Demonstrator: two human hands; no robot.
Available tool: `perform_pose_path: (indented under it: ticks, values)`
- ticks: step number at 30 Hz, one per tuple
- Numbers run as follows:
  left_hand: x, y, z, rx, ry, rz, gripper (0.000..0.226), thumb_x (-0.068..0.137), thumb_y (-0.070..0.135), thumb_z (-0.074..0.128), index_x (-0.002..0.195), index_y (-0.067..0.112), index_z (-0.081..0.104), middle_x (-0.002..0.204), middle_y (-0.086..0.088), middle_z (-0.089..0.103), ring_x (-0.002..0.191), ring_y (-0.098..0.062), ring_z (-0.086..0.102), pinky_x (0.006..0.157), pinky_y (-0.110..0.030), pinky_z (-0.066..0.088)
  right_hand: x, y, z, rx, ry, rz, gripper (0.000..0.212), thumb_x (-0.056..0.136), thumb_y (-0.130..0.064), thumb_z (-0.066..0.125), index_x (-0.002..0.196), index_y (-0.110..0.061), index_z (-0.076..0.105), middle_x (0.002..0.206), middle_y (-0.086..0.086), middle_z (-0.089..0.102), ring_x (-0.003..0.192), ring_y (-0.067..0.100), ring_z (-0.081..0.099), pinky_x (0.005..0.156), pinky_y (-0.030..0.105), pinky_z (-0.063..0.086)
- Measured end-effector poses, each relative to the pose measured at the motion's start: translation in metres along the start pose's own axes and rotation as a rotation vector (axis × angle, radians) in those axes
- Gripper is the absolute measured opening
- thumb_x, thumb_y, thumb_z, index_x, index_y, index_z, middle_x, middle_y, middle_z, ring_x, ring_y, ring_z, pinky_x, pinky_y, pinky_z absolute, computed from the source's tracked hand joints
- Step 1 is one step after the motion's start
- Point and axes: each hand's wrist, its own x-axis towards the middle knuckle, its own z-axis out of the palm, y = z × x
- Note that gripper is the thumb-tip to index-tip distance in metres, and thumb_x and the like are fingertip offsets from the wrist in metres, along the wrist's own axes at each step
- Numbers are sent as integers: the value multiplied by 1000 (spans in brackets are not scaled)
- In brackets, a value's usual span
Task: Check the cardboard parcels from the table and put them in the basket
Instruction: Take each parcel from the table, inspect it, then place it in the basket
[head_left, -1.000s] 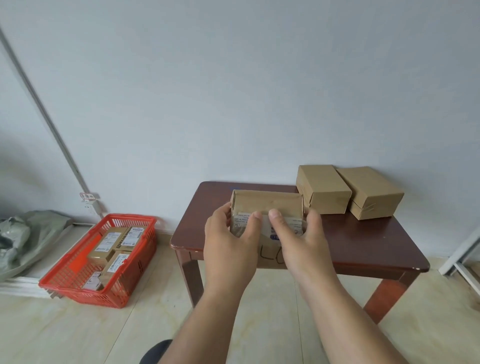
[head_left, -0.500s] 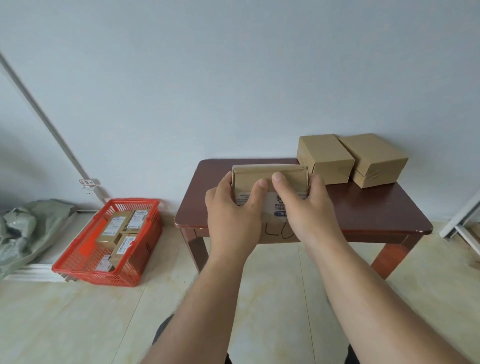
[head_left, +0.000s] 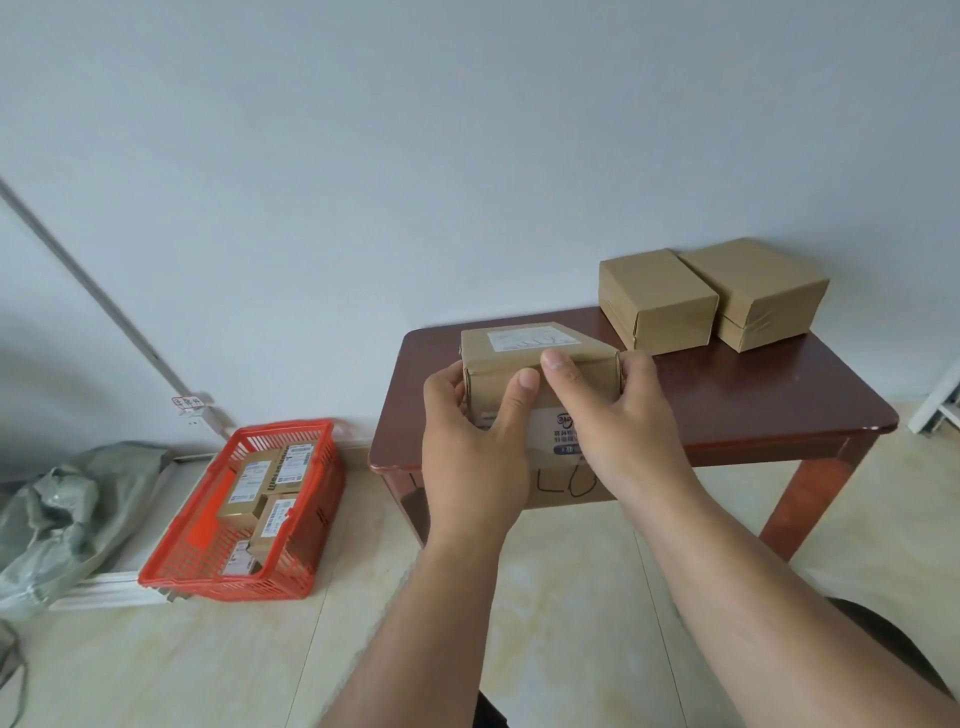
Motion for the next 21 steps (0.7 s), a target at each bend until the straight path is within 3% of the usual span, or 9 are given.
perform_pose_path:
  ticks: [3,5,7,10,12,15,21]
  values:
    - [2,2,-4,-30,-19,-23,44,93,49,75,128,31,56,108,20,73,94,13,67,81,-15,56,-3,0,3,49,-14,28,50,83,-60,81,110,-26,56,104,-14,72,81,-10,68,74,27,55]
    - [3,3,-5,-73,-48,-48,26,95,51,72,116,40,61,104,25,74,95,10,69,83,-21,58,-3,-1,4,78,-31,33,48,83,-53,84,111,-27,55,107,-13,72,84,-7,71,75,32,59]
    - [5,5,-6,-96,-72,-57,10,98,47,69,106,44,65,103,25,74,97,6,70,82,-22,58,-1,-2,4,76,-63,23,44,84,-46,84,111,-30,52,111,-13,71,87,-6,71,73,28,57]
    - [5,6,-5,-72,-99,-60,27,85,52,68,112,48,67,120,11,71,114,-11,68,93,-44,60,2,0,0,58,-120,35,41,86,-36,81,113,-35,50,118,-8,69,96,2,72,72,29,55]
    - [6,6,-4,-79,-105,-47,35,78,51,67,113,49,66,125,6,69,121,-18,65,96,-50,59,4,1,-2,43,-155,36,42,87,-30,79,119,-36,52,118,-9,71,97,2,72,76,30,57]
    - [5,3,-3,-102,-94,-42,36,76,48,69,112,49,66,127,3,69,125,-21,64,98,-49,58,5,1,-4,53,-193,47,48,87,-28,78,128,-43,58,111,-18,77,98,2,74,84,35,60]
    - [9,-4,-4,-119,1,-96,53,75,52,78,123,43,57,132,5,65,112,-11,70,92,-44,62,2,2,-1,14,-160,9,44,90,-40,81,128,-42,60,110,-21,75,92,-6,71,74,25,57]
